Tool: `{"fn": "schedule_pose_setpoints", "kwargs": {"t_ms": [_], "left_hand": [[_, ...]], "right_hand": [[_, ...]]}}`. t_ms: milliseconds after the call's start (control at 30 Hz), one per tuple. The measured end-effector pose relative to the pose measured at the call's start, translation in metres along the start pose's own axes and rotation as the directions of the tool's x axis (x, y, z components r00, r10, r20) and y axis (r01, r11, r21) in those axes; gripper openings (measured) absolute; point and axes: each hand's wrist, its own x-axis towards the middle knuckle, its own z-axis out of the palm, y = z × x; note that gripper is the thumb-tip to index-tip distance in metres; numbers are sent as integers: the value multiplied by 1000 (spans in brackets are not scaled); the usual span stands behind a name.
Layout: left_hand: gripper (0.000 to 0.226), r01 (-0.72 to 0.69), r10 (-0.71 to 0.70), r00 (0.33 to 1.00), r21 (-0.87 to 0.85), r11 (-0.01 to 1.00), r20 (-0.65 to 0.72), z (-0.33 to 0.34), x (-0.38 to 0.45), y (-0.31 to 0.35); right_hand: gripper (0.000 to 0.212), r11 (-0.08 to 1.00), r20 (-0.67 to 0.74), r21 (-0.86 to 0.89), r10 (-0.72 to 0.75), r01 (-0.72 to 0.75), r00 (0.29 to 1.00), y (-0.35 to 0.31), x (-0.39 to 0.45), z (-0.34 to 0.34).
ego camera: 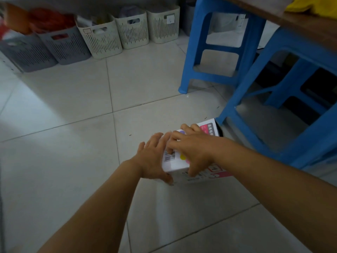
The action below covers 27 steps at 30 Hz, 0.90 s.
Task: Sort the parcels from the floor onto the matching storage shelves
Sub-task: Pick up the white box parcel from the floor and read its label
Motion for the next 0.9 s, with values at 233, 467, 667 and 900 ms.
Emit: {"fn": "schedule_pose_setpoints", "kwargs": {"t_ms": [233, 467, 667, 900], "left_hand": [[132, 191, -265, 950, -366, 911, -164, 8, -6, -16], [81, -17, -386, 910, -942, 334, -153, 3, -8, -19], [75, -26, -382, 924, -999, -36, -11, -3, -11, -20], [96, 28, -207, 977, -994, -107, 50, -7, -18, -13]], "right_hand": [[105, 994, -239, 37, 111, -106, 965, 22, 2, -3], [102, 962, -431, 223, 242, -158, 869, 20, 8, 6], [103, 784, -409, 605, 455, -138, 791, 18, 14, 12], [86, 342, -234, 938, 533, 46, 813, 22, 17, 11]]}}
